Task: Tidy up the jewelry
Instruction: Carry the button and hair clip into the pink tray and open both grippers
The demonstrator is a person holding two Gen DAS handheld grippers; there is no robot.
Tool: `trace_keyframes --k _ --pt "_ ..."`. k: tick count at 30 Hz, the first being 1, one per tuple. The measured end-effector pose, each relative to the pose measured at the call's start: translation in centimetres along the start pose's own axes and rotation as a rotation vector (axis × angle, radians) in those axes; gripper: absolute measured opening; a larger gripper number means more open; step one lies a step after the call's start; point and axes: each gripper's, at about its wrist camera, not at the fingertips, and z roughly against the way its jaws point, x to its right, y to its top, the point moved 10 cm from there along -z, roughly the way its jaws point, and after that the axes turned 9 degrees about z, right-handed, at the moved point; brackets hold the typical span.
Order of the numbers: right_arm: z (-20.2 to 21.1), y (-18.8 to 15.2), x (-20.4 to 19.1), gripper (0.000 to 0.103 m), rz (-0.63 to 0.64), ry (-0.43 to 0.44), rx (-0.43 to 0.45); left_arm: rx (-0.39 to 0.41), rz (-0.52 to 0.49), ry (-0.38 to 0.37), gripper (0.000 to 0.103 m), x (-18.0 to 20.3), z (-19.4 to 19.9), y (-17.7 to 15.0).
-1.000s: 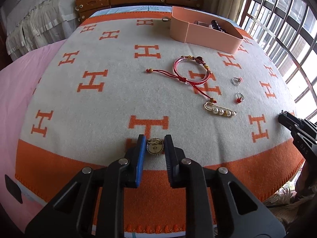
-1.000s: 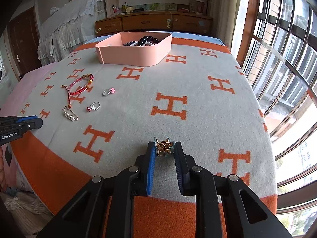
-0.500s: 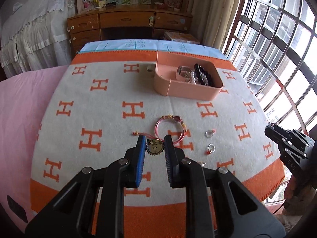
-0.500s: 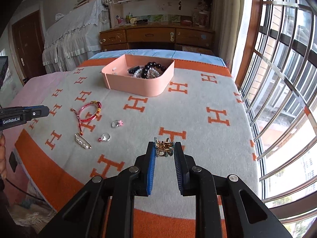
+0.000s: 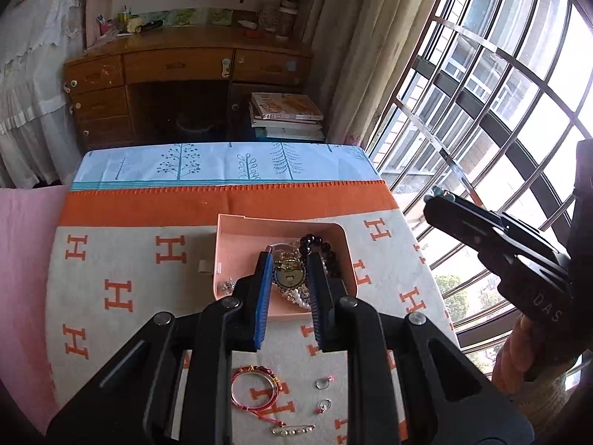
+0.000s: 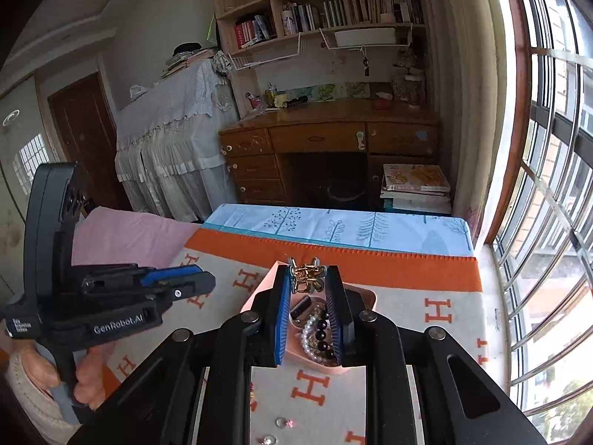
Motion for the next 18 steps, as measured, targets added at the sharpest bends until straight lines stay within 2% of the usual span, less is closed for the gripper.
trace_keyframes --k 4,8,11,15,17,18 --pt "-6.7 0.5 0.7 0.019 -0.059 0.047 -0.095 -0.066 0.041 -0.004 0.016 -1.1 -5.3 -0.5" --pt "-13.4 -1.5 0.8 0.019 -0.090 0.054 -0.191 -0.108 0.072 0.000 0.016 -2.8 -9.3 -1.6" --pt "-17.2 -3.9 0.8 0.019 -0.118 0.063 -0.248 -0.149 0.097 -0.011 0.016 -3.7 -11.3 -2.5" --pt "-21.3 -5.1 1.2 0.019 -0.140 0.078 -0.286 -0.208 0.137 -0.042 0.018 -4.8 -12.5 -3.6" --pt "-23.0 -5.6 1.1 0.020 -0.155 0.097 -0.311 -0.207 0.136 -0.034 0.023 -5.5 -12.4 -3.7" --pt "-23.7 -6.1 0.9 0.020 -0.166 0.108 -0.325 -0.200 0.136 -0.033 0.032 -5.7 -12.2 -3.7"
